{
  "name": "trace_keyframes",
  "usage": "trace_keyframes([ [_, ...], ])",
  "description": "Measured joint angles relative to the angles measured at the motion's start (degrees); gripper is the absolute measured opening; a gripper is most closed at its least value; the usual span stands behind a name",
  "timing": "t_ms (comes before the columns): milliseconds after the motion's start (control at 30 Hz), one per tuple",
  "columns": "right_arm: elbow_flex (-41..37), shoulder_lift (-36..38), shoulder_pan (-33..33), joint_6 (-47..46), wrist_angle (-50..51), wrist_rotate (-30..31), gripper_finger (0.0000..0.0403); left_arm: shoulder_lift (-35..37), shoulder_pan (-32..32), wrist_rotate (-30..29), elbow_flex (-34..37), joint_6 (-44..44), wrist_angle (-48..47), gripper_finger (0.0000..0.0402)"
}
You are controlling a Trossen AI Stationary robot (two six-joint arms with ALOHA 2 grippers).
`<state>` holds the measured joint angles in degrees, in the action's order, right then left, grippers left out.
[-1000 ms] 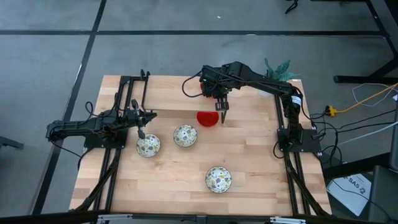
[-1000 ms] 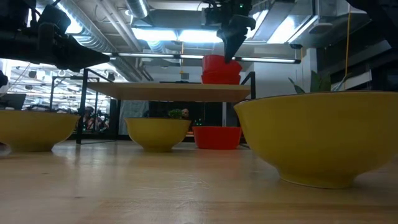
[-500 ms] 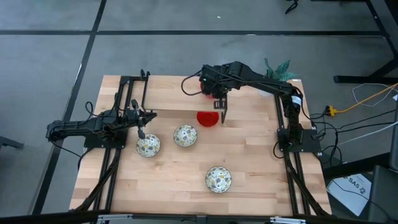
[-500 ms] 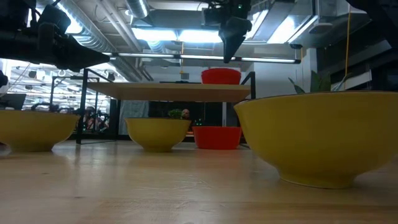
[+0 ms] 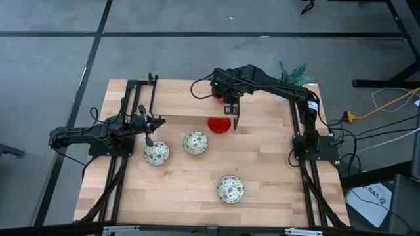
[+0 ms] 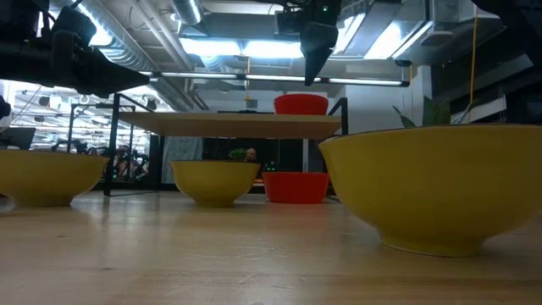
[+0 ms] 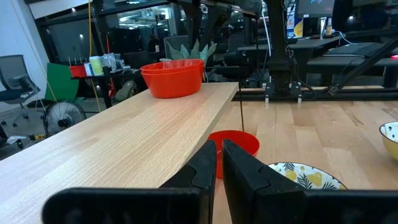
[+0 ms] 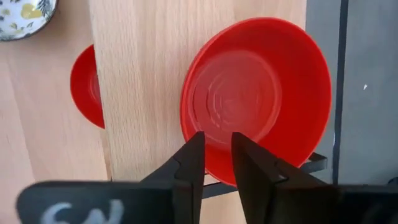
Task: Pick & Place Mini bowls
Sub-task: Stack the red bowl on the red bowl on the shelf
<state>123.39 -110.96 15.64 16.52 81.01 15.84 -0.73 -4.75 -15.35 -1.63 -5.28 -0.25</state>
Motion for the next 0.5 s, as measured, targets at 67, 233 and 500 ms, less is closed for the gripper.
trace_keyframes([
  [67,0.0,0.0,-0.4,-0.9,0.0,0.0,0.008,0.0,0.0,0.0,0.0,0.0,0.0,0.002],
  [233,0.0,0.0,-1.9,-1.1,0.0,-1.1,0.008,0.0,0.0,0.0,0.0,0.0,0.0,0.002],
  [500,0.0,0.0,-5.6,-5.6,0.0,-3.5,0.0081,0.0,0.0,0.0,0.0,0.0,0.0,0.002],
])
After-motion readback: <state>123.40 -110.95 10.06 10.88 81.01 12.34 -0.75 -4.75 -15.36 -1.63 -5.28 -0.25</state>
